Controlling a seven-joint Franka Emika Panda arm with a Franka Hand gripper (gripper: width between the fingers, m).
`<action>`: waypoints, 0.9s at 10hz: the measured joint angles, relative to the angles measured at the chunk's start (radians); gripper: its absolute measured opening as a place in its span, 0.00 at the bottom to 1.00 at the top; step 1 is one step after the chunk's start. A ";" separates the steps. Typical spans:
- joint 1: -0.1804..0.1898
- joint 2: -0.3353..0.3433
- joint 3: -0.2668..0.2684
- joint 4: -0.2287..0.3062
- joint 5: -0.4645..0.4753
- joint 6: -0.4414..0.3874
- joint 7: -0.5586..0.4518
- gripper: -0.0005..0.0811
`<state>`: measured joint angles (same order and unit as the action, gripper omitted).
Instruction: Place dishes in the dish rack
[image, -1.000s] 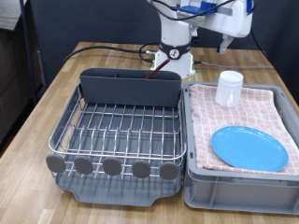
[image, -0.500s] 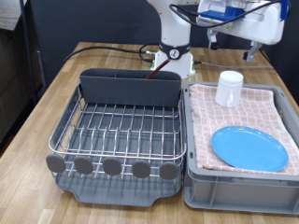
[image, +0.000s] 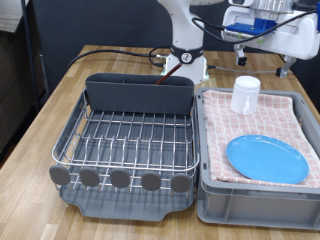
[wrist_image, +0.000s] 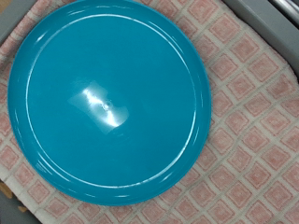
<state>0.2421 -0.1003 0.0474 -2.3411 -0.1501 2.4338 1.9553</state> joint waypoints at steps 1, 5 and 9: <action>0.000 0.016 -0.004 -0.012 0.016 0.053 -0.017 0.99; 0.000 0.072 -0.018 -0.123 0.262 0.367 -0.287 0.99; 0.000 0.095 -0.017 -0.153 0.381 0.433 -0.400 0.99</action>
<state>0.2420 -0.0058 0.0301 -2.4942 0.2307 2.8668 1.5556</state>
